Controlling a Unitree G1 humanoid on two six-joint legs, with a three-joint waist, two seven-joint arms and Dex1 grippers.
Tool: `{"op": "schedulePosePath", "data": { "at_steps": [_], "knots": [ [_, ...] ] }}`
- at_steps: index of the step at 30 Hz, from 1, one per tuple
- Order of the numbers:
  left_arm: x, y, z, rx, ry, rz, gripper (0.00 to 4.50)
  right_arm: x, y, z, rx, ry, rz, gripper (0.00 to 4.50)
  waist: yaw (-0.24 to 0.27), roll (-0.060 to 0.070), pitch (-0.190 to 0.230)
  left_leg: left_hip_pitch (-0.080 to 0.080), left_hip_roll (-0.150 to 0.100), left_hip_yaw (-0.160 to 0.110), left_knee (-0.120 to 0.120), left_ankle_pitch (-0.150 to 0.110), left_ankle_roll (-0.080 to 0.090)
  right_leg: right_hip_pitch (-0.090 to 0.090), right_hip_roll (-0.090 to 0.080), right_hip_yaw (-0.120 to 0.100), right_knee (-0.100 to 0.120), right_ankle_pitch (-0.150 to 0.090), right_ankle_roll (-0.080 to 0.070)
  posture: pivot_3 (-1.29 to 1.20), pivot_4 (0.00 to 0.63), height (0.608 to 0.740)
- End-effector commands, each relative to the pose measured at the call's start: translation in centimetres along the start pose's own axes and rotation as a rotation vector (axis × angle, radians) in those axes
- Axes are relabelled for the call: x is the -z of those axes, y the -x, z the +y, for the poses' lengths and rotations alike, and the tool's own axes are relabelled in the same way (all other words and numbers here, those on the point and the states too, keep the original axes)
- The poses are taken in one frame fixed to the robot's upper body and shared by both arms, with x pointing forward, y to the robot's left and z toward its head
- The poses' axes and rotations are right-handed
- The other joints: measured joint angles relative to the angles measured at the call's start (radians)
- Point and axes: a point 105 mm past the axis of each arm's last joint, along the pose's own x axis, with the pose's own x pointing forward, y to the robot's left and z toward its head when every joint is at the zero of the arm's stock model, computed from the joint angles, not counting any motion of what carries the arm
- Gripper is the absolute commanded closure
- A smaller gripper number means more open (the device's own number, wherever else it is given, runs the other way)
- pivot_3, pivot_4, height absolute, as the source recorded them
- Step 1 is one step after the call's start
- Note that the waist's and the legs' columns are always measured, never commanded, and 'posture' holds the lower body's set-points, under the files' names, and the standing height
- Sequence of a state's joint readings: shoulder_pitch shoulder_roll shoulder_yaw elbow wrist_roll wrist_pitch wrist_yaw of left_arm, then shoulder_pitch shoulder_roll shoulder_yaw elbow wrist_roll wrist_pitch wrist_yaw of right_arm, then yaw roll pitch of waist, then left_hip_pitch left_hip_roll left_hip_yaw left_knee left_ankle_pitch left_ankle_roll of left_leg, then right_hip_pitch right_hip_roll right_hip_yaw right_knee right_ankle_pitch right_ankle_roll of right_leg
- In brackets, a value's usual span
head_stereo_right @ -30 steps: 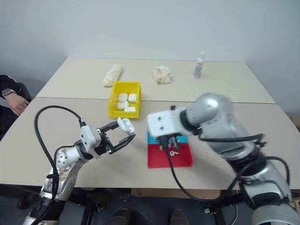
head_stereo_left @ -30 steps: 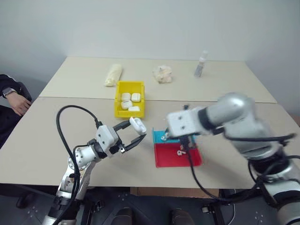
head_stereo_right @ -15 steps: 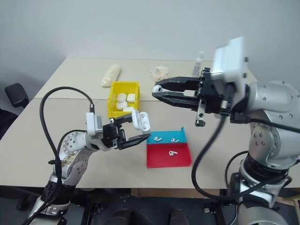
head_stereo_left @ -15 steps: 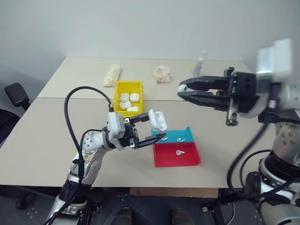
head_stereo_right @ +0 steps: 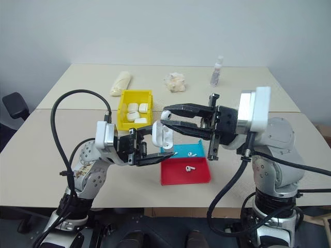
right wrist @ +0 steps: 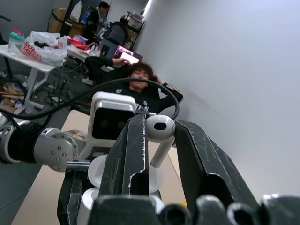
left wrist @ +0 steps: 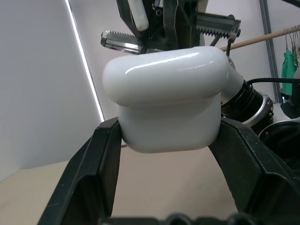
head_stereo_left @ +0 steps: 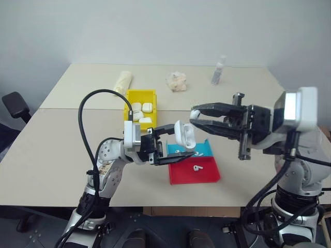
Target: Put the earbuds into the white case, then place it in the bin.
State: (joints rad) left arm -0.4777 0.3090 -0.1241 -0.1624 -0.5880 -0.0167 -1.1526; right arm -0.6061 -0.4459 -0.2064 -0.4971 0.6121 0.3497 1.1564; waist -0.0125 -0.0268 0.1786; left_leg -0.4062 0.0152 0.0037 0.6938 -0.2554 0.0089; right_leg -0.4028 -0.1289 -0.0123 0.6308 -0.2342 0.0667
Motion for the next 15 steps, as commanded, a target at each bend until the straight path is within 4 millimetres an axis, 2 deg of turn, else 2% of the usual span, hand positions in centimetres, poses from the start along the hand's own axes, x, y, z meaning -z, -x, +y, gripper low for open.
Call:
{"op": "schedulePosePath", "data": {
  "at_steps": [1,15],
  "knots": [
    [-1.5,-0.5,-0.1,0.022,-0.050,-0.040,1.74,0.0,0.1,0.1,-0.010,0.027,-0.013,3.58,0.000,0.000,0.000,0.000,0.000,0.000,0.000,0.000,0.000,0.000,0.000,0.000,0.000,0.000,0.000,0.00,0.150,0.740],
    [-1.3,-0.6,-0.1,0.010,-0.055,-0.035,1.74,2.0,0.2,0.2,-0.024,-0.010,0.020,3.58,0.001,0.000,0.000,0.000,0.000,0.000,0.000,0.000,0.000,0.000,0.000,0.000,0.000,0.000,0.000,0.00,0.150,0.740]
  ]
}}
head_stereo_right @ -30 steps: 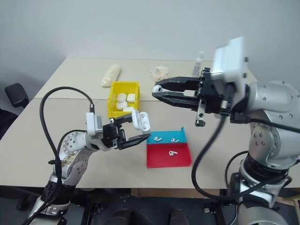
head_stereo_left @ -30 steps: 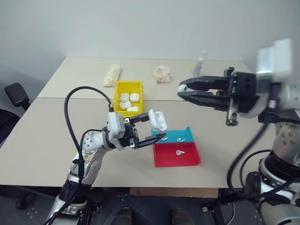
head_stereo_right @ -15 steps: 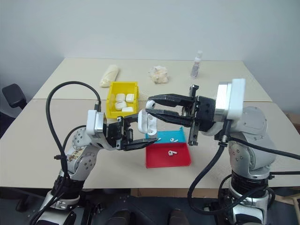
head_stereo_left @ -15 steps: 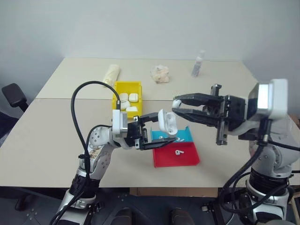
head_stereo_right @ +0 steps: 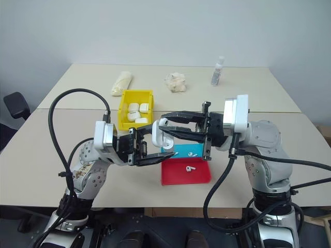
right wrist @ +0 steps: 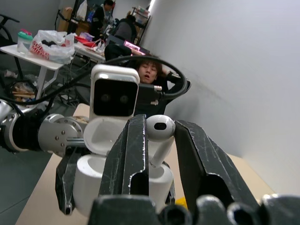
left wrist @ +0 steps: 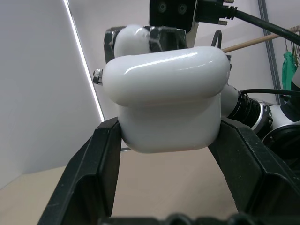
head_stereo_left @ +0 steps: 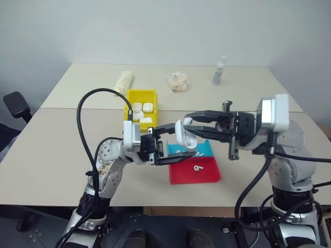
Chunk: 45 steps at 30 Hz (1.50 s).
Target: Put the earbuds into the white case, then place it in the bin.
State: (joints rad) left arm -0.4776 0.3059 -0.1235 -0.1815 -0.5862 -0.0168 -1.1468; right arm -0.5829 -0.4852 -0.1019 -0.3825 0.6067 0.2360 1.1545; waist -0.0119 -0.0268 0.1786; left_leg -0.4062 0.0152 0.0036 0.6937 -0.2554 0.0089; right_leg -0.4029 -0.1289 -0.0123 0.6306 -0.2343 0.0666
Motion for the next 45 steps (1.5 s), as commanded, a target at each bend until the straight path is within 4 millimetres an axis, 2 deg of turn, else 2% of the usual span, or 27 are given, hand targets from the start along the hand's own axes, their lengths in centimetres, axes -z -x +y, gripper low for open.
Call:
{"op": "schedulePosePath", "data": {
  "at_steps": [1,5,8,11,17,20,23,26,30,33,35,39,45],
  "knots": [
    [-0.9,-0.3,0.0,0.006,-0.041,-0.025,1.74,-0.5,0.2,0.1,-0.004,0.042,-0.006,3.58,0.000,0.000,0.000,0.000,0.000,0.000,0.000,0.000,0.000,0.000,0.000,0.000,0.000,0.000,0.000,0.00,0.150,0.740],
    [-0.9,-0.3,0.1,0.005,-0.045,-0.023,1.74,-0.2,0.5,0.3,-0.010,0.021,0.007,3.58,0.000,0.000,0.000,0.000,0.000,0.000,0.000,0.000,0.000,0.000,0.000,0.000,0.000,0.000,0.000,0.00,0.150,0.740],
    [-0.8,-0.3,0.1,0.002,-0.045,-0.021,1.74,-0.1,0.5,0.8,-0.040,0.016,0.016,2.90,0.001,0.000,0.000,0.000,0.000,0.000,0.000,0.000,0.000,0.000,0.000,0.000,0.000,0.000,0.000,0.00,0.150,0.740],
    [-0.6,-0.3,0.1,0.002,-0.044,-0.017,1.74,0.1,0.5,0.9,-0.046,0.006,0.033,1.95,0.001,0.000,0.000,0.000,0.000,0.000,0.000,0.000,0.000,0.000,0.000,0.000,0.000,0.000,0.000,0.00,0.150,0.740],
    [0.2,0.1,0.3,-0.027,-0.034,0.024,1.74,0.1,1.0,1.3,-0.069,0.019,0.049,1.95,0.001,0.000,0.000,0.000,0.000,0.000,0.000,0.000,0.000,0.000,0.000,0.000,0.000,0.000,0.000,0.00,0.150,0.740],
    [2.1,2.0,0.5,-0.060,-0.055,0.131,1.74,-0.5,1.4,0.7,-0.067,0.029,0.078,1.95,0.001,0.000,0.000,0.000,0.000,0.000,0.000,0.000,0.000,0.000,0.000,0.000,0.000,0.000,0.000,0.00,0.150,0.740],
    [3.6,5.4,0.2,-0.096,-0.069,0.289,1.74,0.1,2.1,-1.3,-0.062,-0.007,0.274,1.95,-0.007,0.001,0.001,0.000,0.000,0.001,0.000,0.000,0.000,0.000,0.000,0.001,0.000,0.000,0.000,0.00,0.150,0.740],
    [3.6,7.8,-0.5,-0.129,-0.083,0.373,1.74,1.8,2.5,-3.3,-0.064,-0.043,0.536,1.95,-0.011,0.003,0.002,0.001,0.001,0.000,-0.001,0.000,0.000,-0.002,0.001,0.002,0.001,0.000,-0.001,0.00,0.150,0.740],
    [4.2,10.1,-1.9,-0.151,-0.093,0.485,1.74,5.2,3.2,-4.4,-0.220,-0.023,0.867,1.95,-0.005,0.004,0.002,0.000,0.002,0.001,-0.001,0.000,0.000,-0.002,0.001,0.001,0.000,-0.001,-0.002,0.00,0.150,0.740],
    [4.6,10.5,-2.4,-0.159,-0.101,0.513,1.74,6.9,2.8,-4.8,-0.294,-0.017,0.956,1.95,0.001,0.004,0.002,-0.001,0.002,0.002,-0.001,0.000,0.000,-0.003,0.001,0.000,-0.001,-0.001,-0.001,0.00,0.150,0.740],
    [5.2,10.6,-2.6,-0.175,-0.122,0.542,1.74,9.2,1.9,-5.2,-0.362,0.010,1.040,1.95,-0.002,0.004,0.002,-0.002,0.002,0.002,-0.001,0.000,0.000,-0.004,0.001,0.001,0.000,-0.001,-0.001,0.00,0.150,0.740],
    [5.7,10.8,-3.2,-0.193,-0.133,0.573,1.74,11.7,0.6,-5.1,-0.447,0.014,1.090,1.95,-0.003,0.004,0.002,-0.002,0.002,0.003,-0.002,0.000,0.000,-0.005,0.001,0.001,0.001,-0.001,-0.001,0.00,0.150,0.740],
    [5.7,10.8,-3.7,-0.242,-0.141,0.581,1.74,14.6,0.8,-4.1,-0.603,0.140,1.131,1.95,0.002,0.005,0.003,-0.005,0.002,0.003,-0.001,0.000,0.000,-0.007,0.001,0.000,0.001,-0.001,-0.001,0.00,0.150,0.740]
  ]
}}
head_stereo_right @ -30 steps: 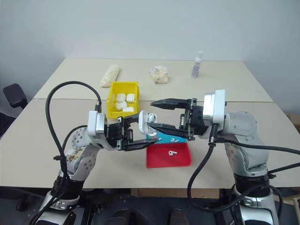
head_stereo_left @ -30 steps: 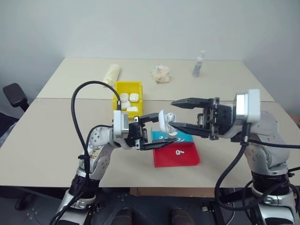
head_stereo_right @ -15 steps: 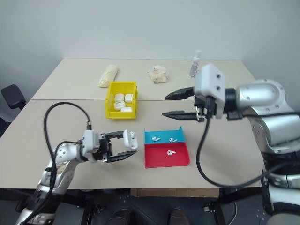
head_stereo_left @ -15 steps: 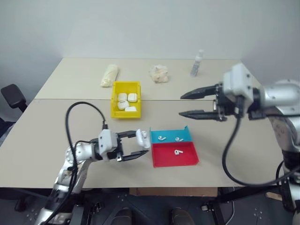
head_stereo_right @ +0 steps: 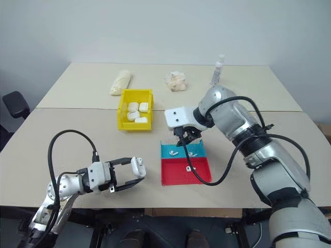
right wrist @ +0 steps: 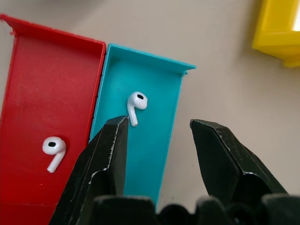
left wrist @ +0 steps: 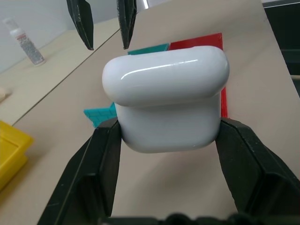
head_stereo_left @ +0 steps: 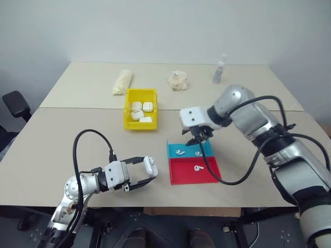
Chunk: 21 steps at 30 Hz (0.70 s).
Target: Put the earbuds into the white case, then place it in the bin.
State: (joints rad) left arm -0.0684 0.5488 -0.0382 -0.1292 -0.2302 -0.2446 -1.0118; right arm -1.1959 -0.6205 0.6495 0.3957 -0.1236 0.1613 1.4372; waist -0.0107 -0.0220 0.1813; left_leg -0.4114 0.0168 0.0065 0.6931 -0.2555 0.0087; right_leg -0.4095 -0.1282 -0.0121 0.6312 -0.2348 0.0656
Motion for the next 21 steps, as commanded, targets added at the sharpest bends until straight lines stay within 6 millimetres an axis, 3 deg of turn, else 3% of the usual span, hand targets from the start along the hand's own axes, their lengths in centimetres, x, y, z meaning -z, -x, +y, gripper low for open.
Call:
{"op": "schedulePosePath", "data": {
  "at_steps": [1,21],
  "knots": [
    [-1.3,-0.3,0.2,-0.033,-0.060,-0.035,1.74,0.2,-0.2,-0.5,0.007,0.143,0.045,1.95,0.000,0.000,0.000,0.000,0.000,0.000,0.000,0.000,0.000,0.000,0.000,0.000,0.000,0.000,0.000,0.00,0.150,0.740],
    [-1.0,0.1,-0.4,-0.093,-0.056,0.012,1.74,-0.6,-4.7,-1.2,-0.087,0.197,0.079,1.95,-0.009,0.001,0.000,0.002,0.000,0.000,-0.002,0.001,-0.002,-0.001,0.000,0.001,0.002,0.000,0.000,0.00,0.150,0.740]
  ]
}}
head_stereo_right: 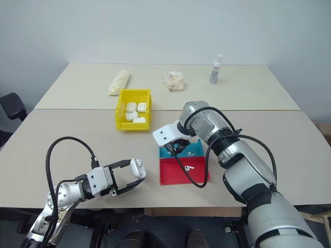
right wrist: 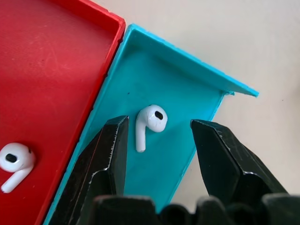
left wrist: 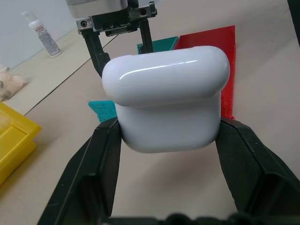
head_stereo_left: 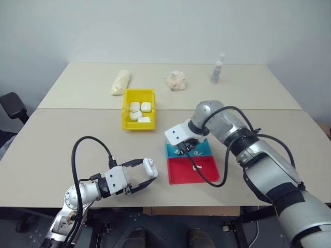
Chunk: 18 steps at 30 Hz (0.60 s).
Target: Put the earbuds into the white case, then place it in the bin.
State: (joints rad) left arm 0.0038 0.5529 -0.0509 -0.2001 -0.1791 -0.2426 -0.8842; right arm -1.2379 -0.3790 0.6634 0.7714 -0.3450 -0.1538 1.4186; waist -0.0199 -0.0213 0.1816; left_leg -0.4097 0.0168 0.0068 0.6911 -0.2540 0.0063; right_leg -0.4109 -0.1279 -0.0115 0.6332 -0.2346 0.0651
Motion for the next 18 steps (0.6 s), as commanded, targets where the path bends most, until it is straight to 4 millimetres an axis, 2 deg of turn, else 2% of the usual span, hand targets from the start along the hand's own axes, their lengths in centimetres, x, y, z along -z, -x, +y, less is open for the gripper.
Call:
{"op": "schedulePosePath", "data": {
  "at_steps": [1,14,17,18],
  "knots": [
    [-1.00,-0.04,0.22,-0.010,-0.038,-0.022,1.74,-0.26,0.76,-0.95,0.031,0.033,0.020,1.95,0.001,0.000,0.000,0.000,0.000,0.000,0.000,0.000,0.000,0.000,0.000,0.000,0.000,0.000,0.000,0.00,0.150,0.740],
    [-0.87,-0.29,0.22,-0.017,-0.034,-0.023,1.74,-0.49,0.06,-0.50,0.009,0.049,0.011,1.95,0.000,0.000,0.000,0.001,0.000,0.000,0.000,0.000,0.000,0.000,0.000,0.000,0.000,0.000,0.000,0.00,0.150,0.740],
    [-0.78,-0.31,0.23,-0.017,-0.032,-0.021,1.74,-0.48,-0.03,-0.50,0.014,0.046,0.012,2.53,0.000,0.000,0.000,0.001,0.000,0.000,0.000,0.000,0.000,0.000,0.000,0.000,0.000,0.000,0.000,0.00,0.150,0.740],
    [-0.79,-0.30,0.23,-0.017,-0.032,-0.022,1.74,-0.49,-0.04,-0.47,0.015,0.049,0.012,2.86,0.000,0.000,0.000,0.000,0.000,0.000,0.000,0.000,0.000,0.000,0.000,0.000,0.000,0.000,0.000,0.00,0.150,0.740]
  ]
}}
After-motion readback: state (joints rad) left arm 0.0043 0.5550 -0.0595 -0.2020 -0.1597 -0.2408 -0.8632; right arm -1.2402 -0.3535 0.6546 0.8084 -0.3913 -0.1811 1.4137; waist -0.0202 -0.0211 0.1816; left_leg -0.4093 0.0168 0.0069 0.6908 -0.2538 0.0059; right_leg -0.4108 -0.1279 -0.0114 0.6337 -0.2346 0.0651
